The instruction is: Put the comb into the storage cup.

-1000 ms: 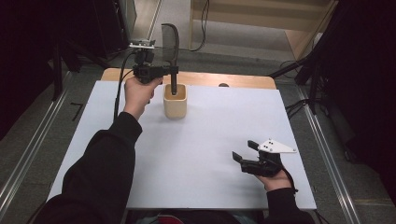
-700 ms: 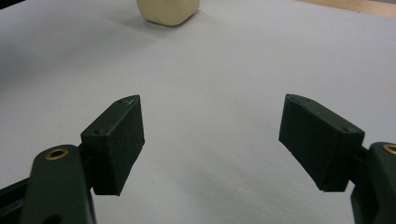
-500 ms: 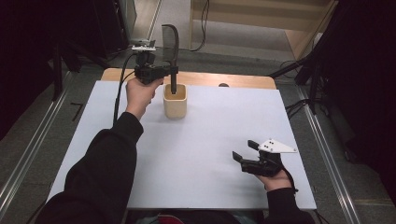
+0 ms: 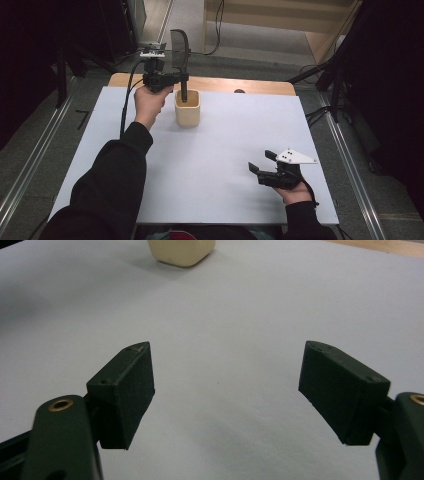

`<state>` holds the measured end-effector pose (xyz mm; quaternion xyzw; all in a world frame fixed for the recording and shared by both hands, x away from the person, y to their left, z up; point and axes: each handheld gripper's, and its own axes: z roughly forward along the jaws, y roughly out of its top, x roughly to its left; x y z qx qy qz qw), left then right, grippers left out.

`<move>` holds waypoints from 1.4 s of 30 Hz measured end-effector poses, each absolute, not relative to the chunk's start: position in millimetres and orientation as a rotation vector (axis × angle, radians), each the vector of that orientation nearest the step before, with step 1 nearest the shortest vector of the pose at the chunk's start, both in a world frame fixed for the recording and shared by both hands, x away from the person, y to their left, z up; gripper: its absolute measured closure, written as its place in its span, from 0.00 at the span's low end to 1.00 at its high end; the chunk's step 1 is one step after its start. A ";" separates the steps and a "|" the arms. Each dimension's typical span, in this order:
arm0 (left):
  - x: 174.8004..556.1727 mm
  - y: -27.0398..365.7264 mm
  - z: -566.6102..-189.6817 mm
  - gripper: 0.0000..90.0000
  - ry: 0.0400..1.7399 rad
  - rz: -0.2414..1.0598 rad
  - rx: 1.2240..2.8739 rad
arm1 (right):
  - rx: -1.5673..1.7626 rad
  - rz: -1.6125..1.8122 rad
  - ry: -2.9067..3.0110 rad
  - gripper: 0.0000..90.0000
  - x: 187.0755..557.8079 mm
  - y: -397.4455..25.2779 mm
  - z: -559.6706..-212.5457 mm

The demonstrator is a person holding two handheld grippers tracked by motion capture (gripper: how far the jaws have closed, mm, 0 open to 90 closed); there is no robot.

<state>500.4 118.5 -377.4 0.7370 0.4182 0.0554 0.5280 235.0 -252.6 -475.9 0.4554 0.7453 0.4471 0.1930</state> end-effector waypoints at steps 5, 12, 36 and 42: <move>501.8 119.0 -381.4 0.81 0.998 0.140 1.771 | 1.280 1.252 2.093 0.23 235.6 -252.2 -476.5; 502.0 119.6 -388.4 0.80 1.005 0.138 1.779 | 1.281 1.252 2.090 0.23 235.2 -252.4 -476.0; 498.4 118.5 -403.9 0.80 0.997 0.111 1.809 | 1.281 1.244 2.085 0.23 235.2 -252.7 -475.5; 497.3 120.0 -408.5 0.80 1.003 0.104 1.810 | 1.281 1.244 2.085 0.23 235.2 -252.7 -475.5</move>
